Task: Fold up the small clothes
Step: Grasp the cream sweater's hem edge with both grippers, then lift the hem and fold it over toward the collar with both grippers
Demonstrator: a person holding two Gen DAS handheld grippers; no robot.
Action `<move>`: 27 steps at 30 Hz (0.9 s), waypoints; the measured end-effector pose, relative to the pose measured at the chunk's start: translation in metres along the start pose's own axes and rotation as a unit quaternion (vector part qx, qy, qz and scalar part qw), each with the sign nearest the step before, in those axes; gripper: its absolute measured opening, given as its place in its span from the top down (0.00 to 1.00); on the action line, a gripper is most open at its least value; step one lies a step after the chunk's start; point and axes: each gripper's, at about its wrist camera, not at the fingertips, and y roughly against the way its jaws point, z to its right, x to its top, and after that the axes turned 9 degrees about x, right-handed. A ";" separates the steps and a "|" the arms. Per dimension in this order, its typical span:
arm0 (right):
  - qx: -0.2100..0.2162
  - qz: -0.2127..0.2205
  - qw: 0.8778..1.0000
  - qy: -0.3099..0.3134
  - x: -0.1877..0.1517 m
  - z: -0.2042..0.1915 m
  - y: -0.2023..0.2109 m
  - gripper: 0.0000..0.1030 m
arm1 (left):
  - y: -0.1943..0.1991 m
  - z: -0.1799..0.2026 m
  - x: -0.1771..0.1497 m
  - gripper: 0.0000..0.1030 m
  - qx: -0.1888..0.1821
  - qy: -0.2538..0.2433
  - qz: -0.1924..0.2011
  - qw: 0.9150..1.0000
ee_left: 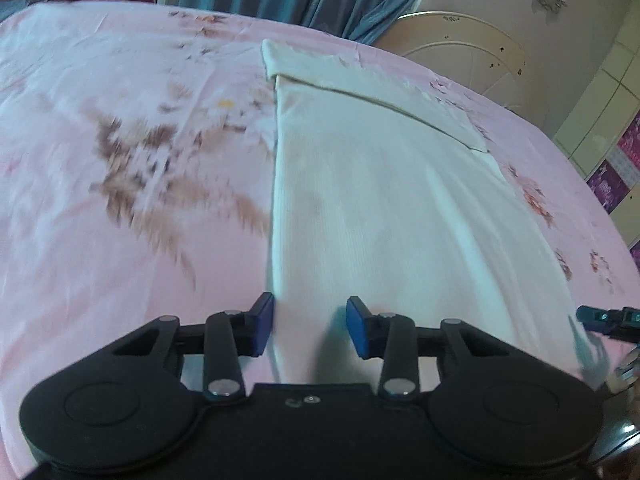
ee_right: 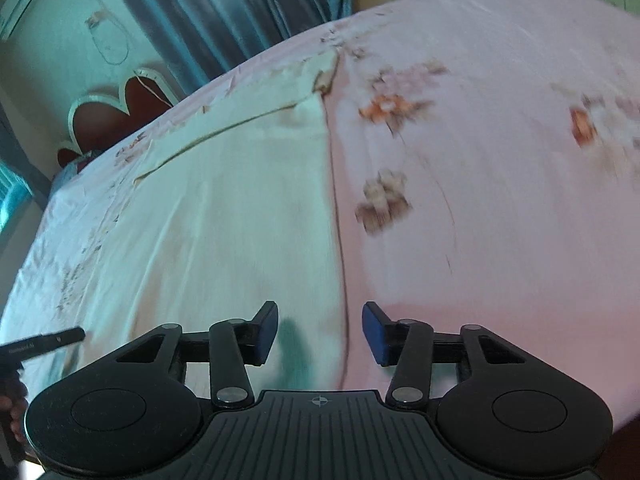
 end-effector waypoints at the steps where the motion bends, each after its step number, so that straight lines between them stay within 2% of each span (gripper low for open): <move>1: 0.010 0.001 1.000 -0.008 -0.004 0.001 0.003 0.55 | 0.003 -0.003 -0.005 0.66 -0.007 0.008 -0.003 1.000; 5: 0.042 -0.002 0.999 -0.023 -0.012 0.001 0.011 0.60 | 0.007 -0.011 -0.016 0.67 -0.043 0.045 -0.013 0.998; 7: 0.060 -0.010 0.998 -0.034 -0.016 0.002 0.011 0.71 | 0.005 -0.017 -0.019 0.70 -0.066 0.073 -0.020 0.995; 9: 0.073 -0.013 0.996 -0.041 -0.018 0.004 0.010 0.77 | 0.003 -0.020 -0.021 0.73 -0.082 0.090 -0.026 0.992; 12: 0.084 -0.021 0.995 -0.041 -0.020 0.004 0.007 0.89 | 0.001 -0.019 -0.024 0.75 -0.090 0.092 -0.032 0.991; 13: 0.081 -0.023 0.996 -0.034 -0.020 0.003 0.006 0.96 | 0.001 -0.018 -0.024 0.80 -0.089 0.087 -0.032 0.992; 14: 0.081 -0.020 0.996 -0.028 -0.021 0.002 0.007 0.96 | 0.002 -0.016 -0.023 0.96 -0.080 0.080 -0.026 0.993; 17: 0.096 0.006 0.995 -0.013 -0.019 0.000 0.021 0.97 | 0.019 -0.023 -0.024 0.96 -0.096 0.102 0.028 0.990; 19: 0.079 -0.006 0.997 -0.011 -0.020 0.005 0.018 0.97 | 0.016 -0.023 -0.024 0.97 -0.072 0.089 0.022 0.993; 21: 0.068 -0.021 0.997 -0.013 -0.022 0.009 0.011 0.97 | 0.004 -0.023 -0.028 0.97 -0.060 0.084 -0.004 0.995; 24: 0.091 0.011 0.996 -0.020 -0.015 0.004 0.023 0.97 | 0.008 -0.026 -0.030 0.97 -0.074 0.117 0.013 0.990; 27: 0.093 0.031 0.995 0.008 0.000 -0.008 0.032 0.97 | 0.018 -0.026 -0.024 0.97 -0.077 0.130 0.045 0.987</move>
